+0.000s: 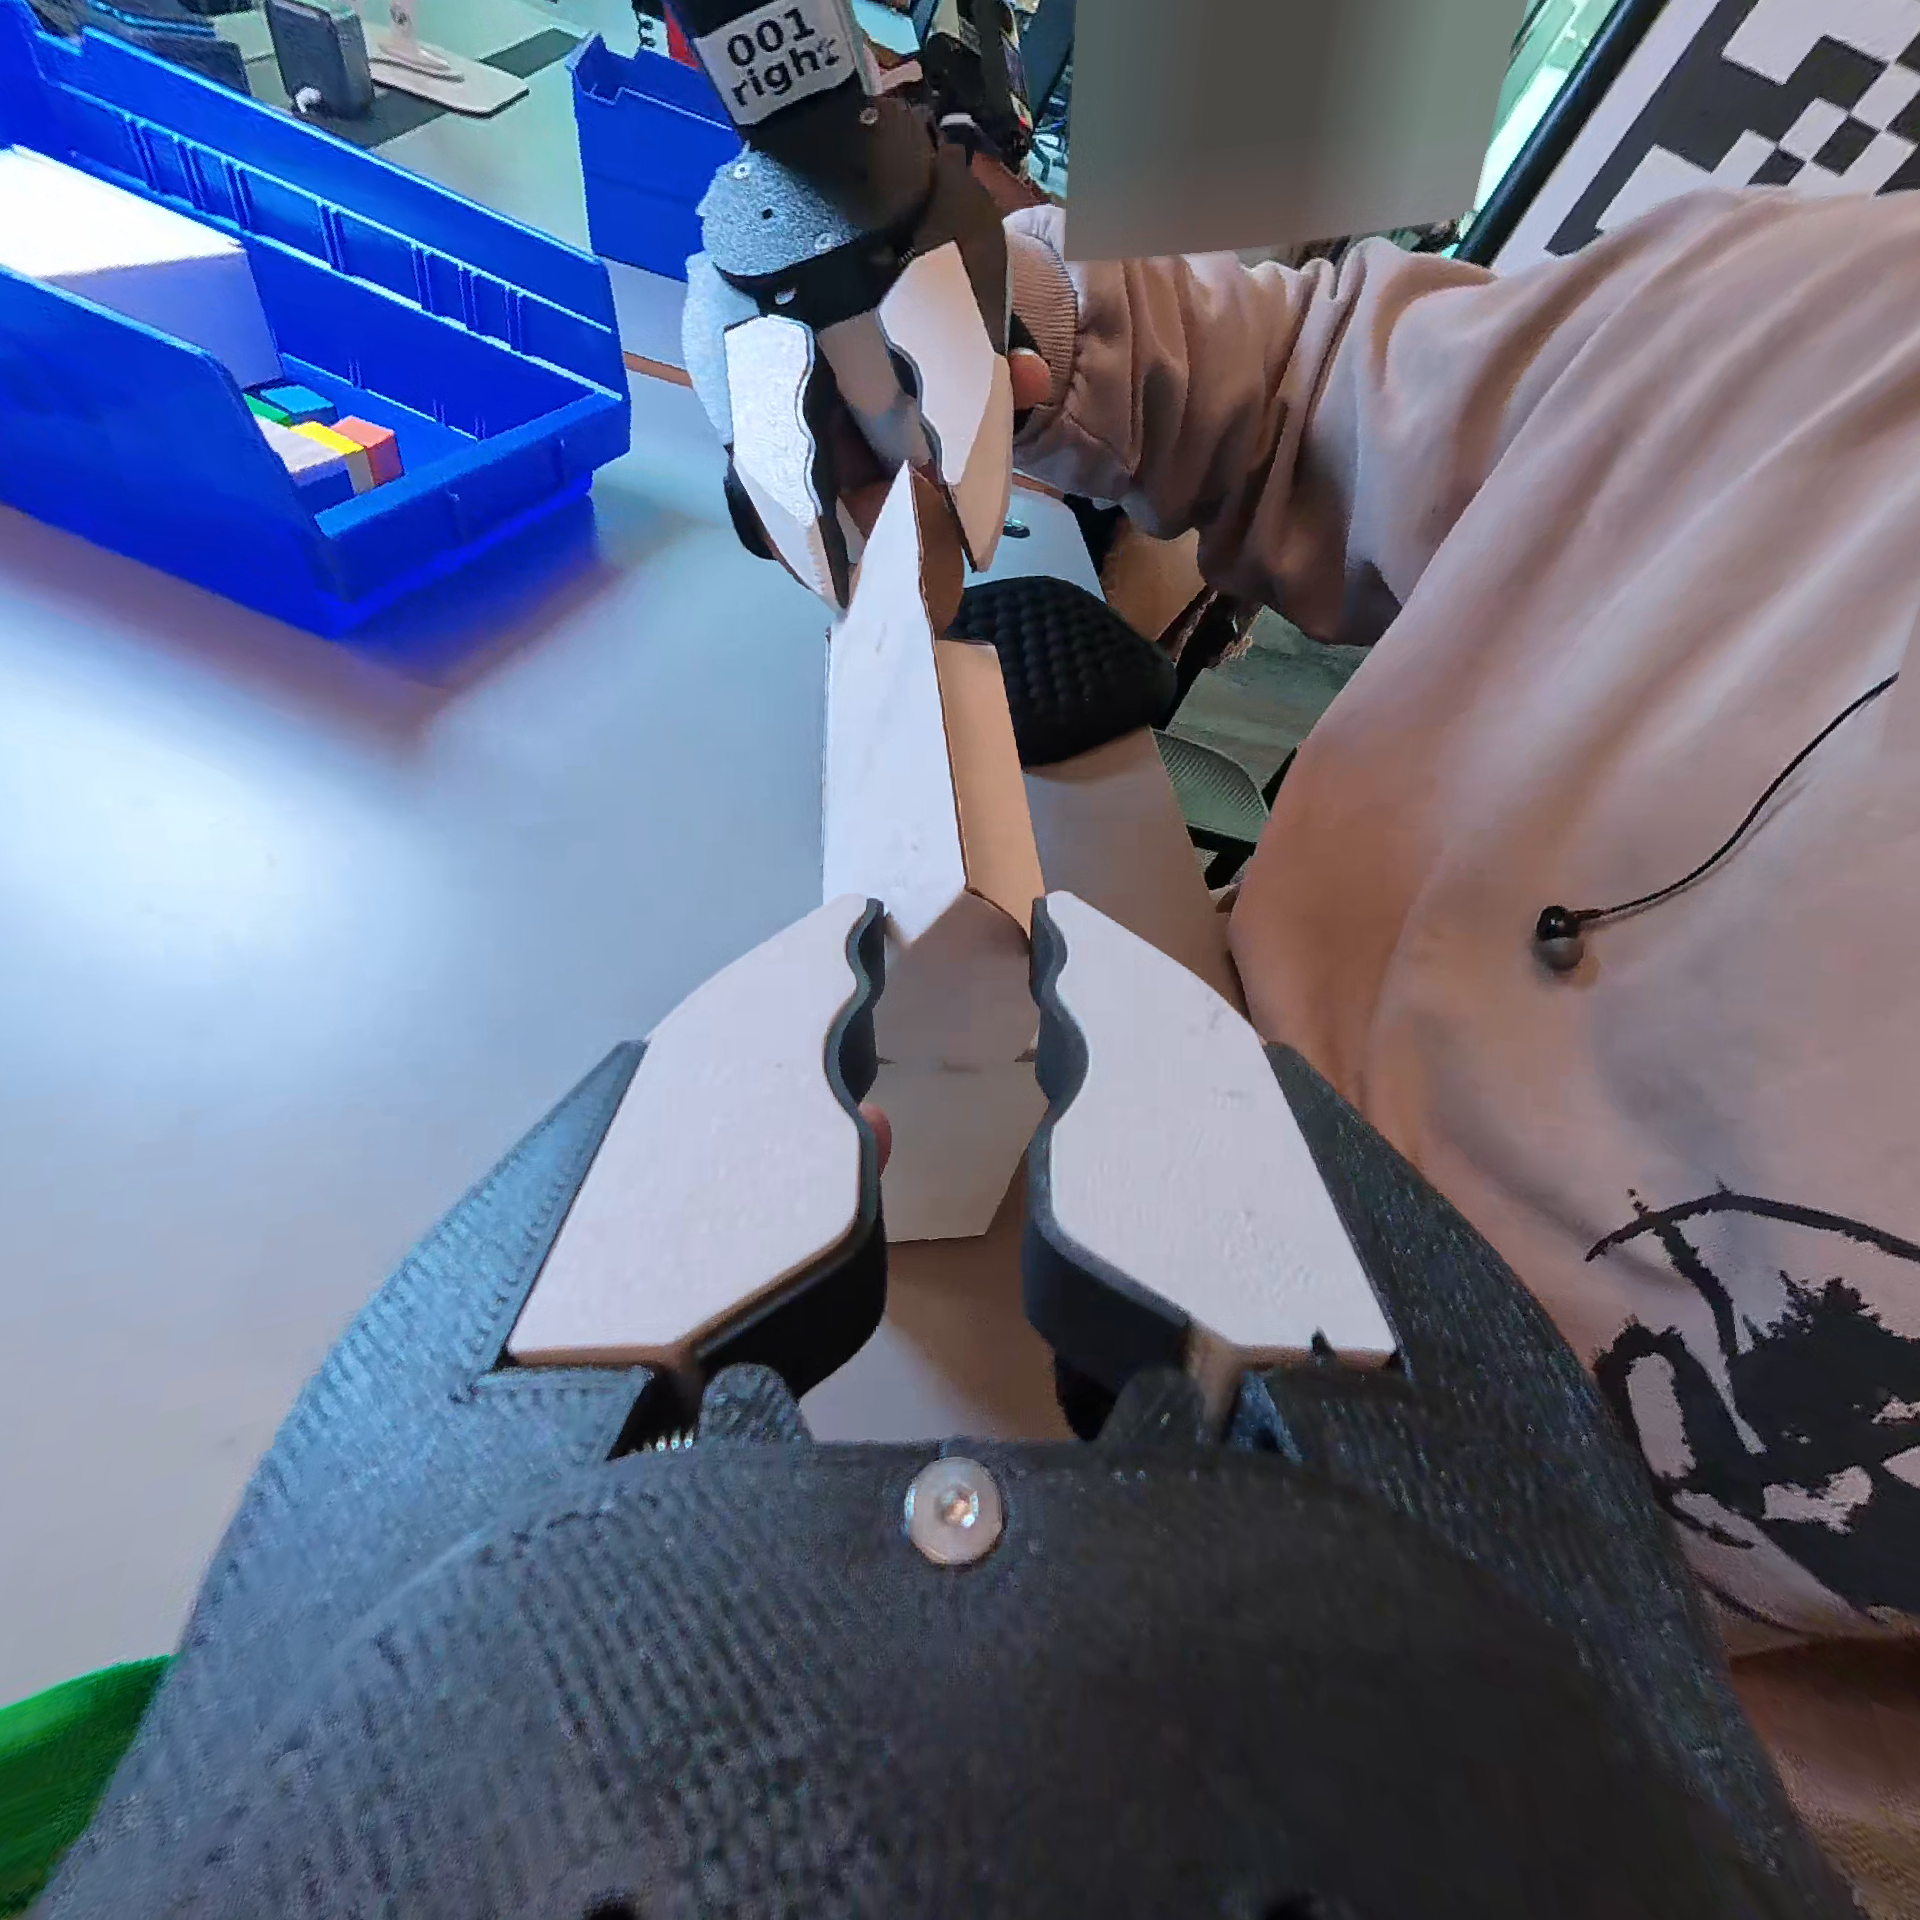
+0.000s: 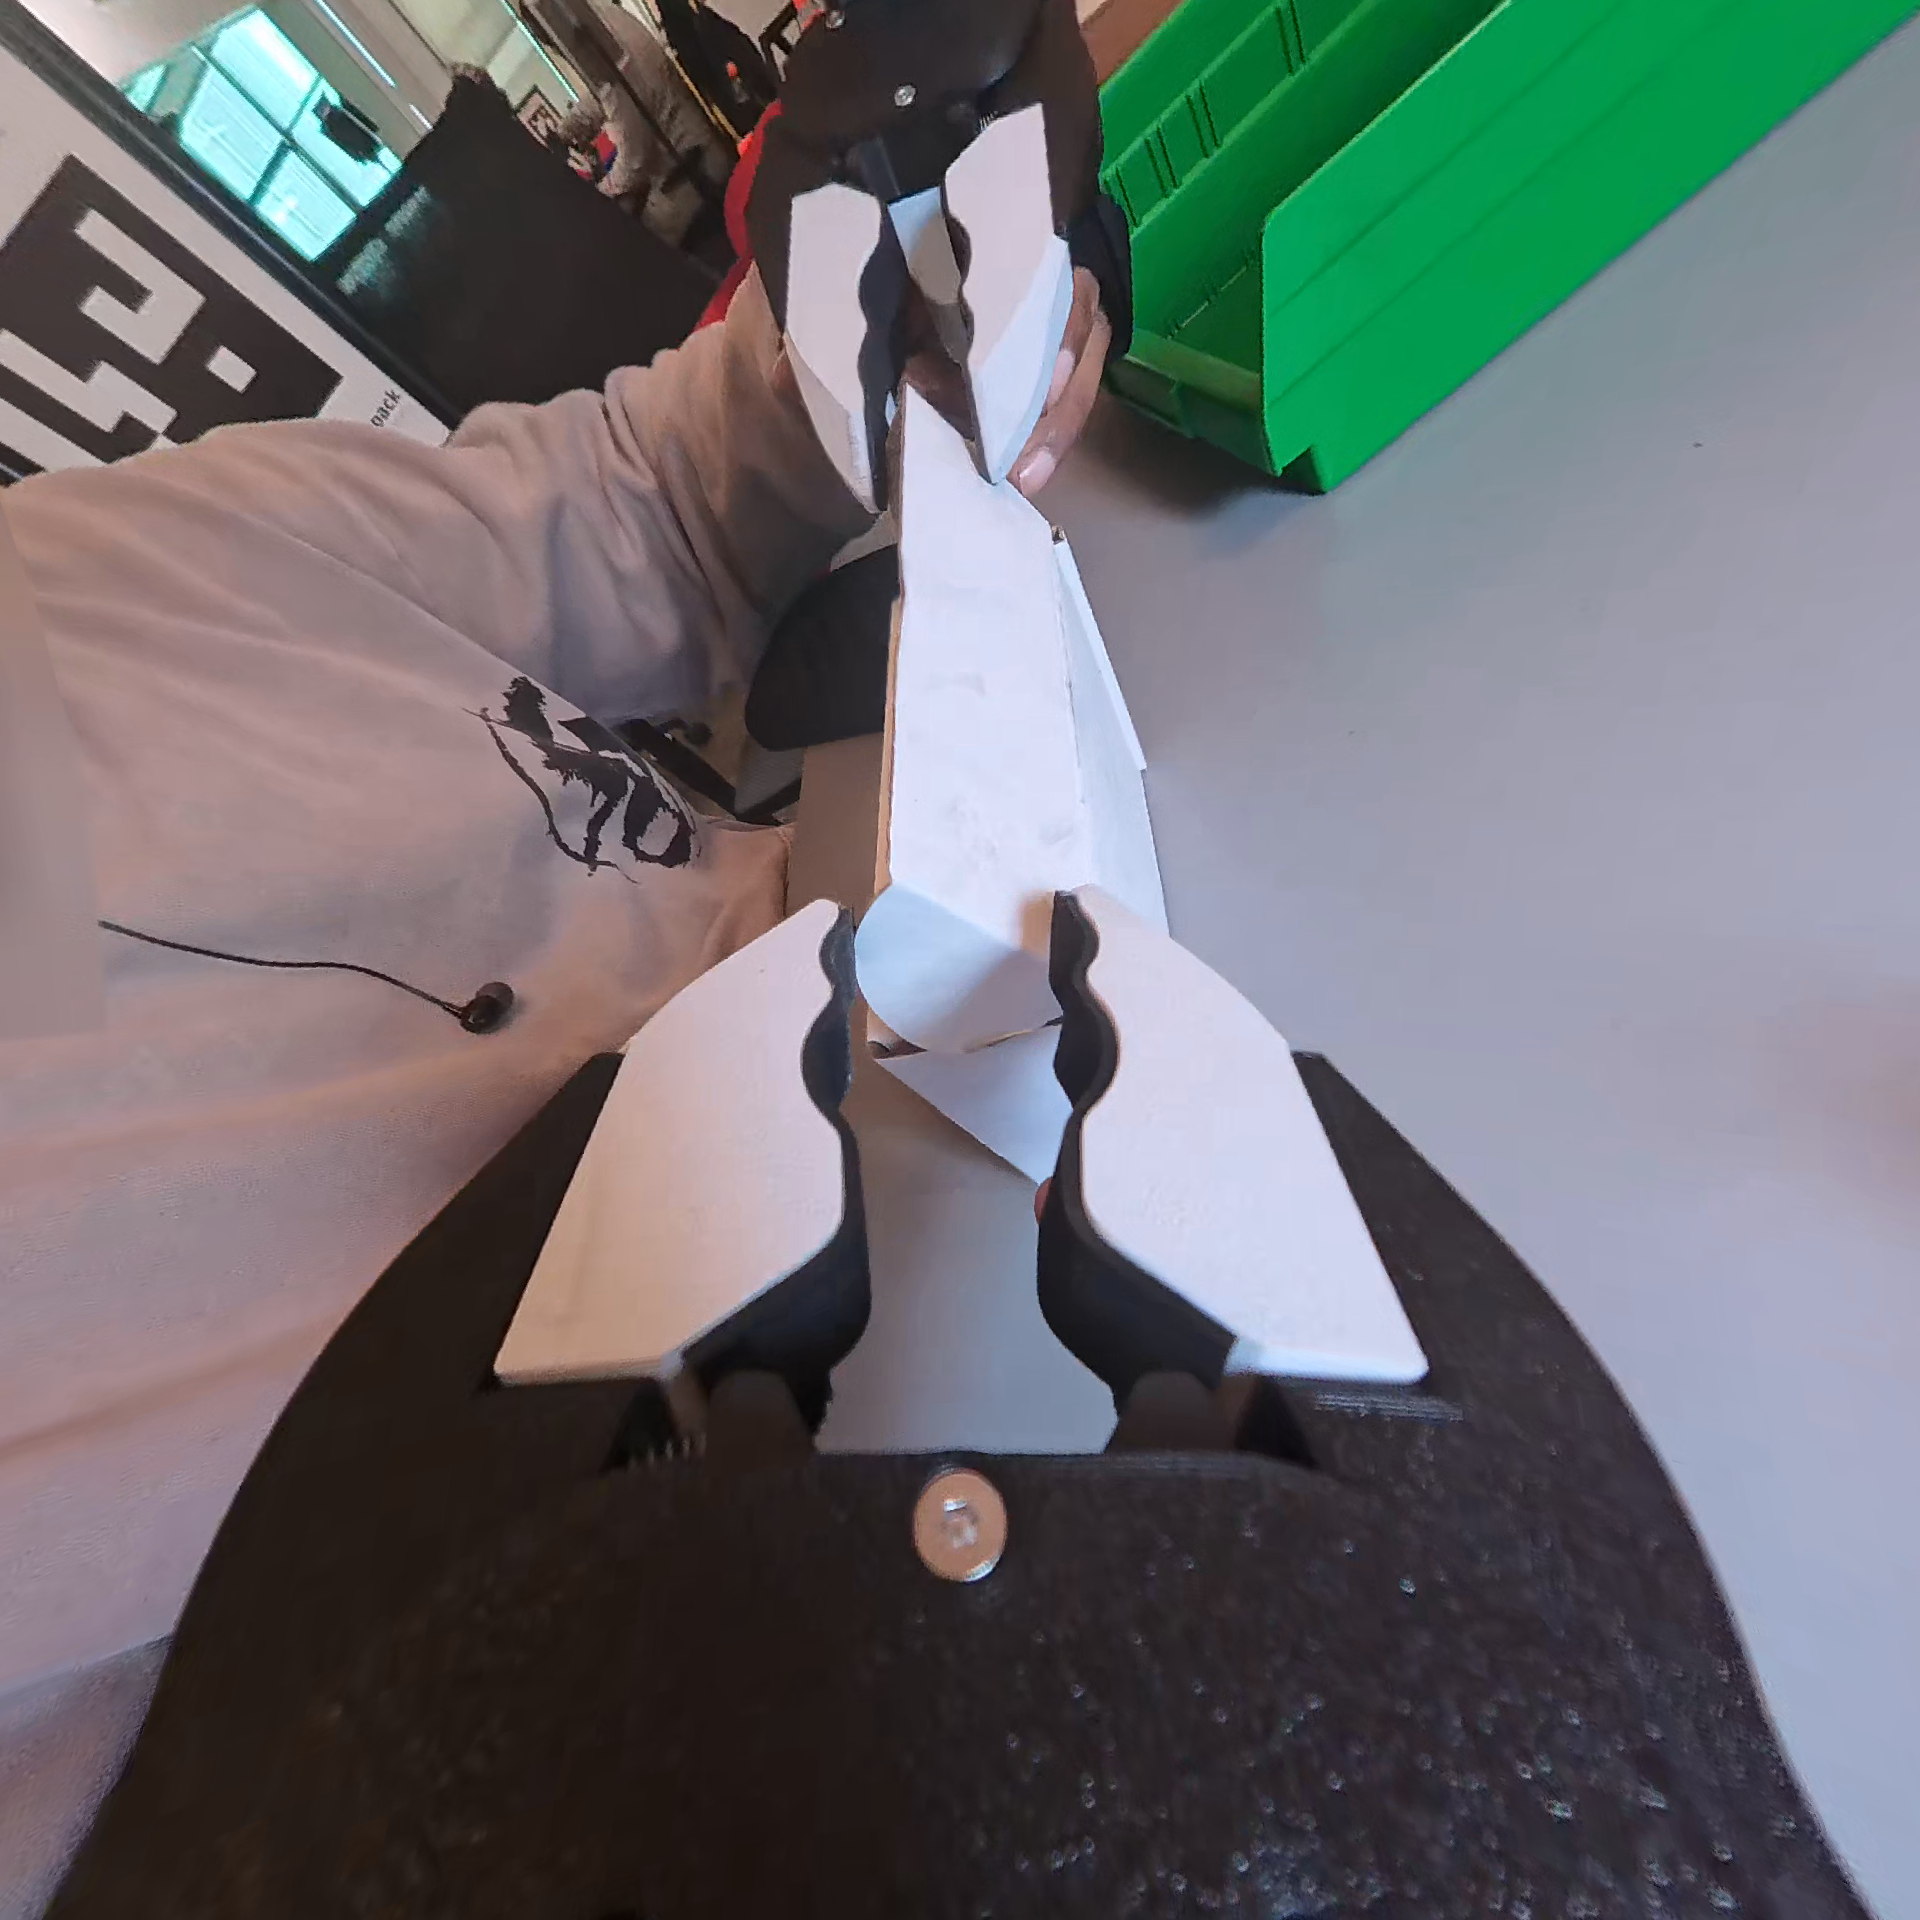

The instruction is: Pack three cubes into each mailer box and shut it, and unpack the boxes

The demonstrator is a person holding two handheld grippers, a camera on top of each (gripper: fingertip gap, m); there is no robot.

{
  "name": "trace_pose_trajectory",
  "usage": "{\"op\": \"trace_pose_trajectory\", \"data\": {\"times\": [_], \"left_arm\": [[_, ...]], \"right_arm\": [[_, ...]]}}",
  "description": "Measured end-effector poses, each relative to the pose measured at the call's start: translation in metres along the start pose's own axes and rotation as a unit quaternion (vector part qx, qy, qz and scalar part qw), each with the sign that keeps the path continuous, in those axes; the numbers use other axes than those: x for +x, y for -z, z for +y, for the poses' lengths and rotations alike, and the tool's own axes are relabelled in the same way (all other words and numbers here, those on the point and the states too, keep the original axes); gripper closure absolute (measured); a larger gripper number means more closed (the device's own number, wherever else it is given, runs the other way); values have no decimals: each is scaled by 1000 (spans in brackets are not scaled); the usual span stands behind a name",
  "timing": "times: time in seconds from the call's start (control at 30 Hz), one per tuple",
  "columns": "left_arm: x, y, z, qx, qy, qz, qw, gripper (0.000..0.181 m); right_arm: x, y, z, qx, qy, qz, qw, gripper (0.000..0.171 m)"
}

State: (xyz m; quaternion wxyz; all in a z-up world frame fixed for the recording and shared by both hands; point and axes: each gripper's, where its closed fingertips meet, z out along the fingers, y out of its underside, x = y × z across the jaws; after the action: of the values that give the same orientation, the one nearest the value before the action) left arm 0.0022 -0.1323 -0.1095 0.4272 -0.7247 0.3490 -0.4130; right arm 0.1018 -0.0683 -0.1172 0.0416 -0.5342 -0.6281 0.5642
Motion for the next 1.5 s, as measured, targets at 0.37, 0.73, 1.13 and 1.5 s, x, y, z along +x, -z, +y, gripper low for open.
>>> {"op": "trace_pose_trajectory", "data": {"times": [0.37,0.73,1.13,1.5], "left_arm": [[10,-3,0,-17,17,-27,999,157],[17,-5,3,-18,-34,-55,998,157],[23,-7,10,-52,-103,-74,990,156],[23,-7,10,-36,-111,-116,986,157]], "right_arm": [[-11,-4,3,-20,-66,3,998,136],[-17,-5,11,-26,46,23,998,135],[-21,-7,13,-37,120,49,991,138],[-20,-8,10,-26,113,84,990,141]]}}
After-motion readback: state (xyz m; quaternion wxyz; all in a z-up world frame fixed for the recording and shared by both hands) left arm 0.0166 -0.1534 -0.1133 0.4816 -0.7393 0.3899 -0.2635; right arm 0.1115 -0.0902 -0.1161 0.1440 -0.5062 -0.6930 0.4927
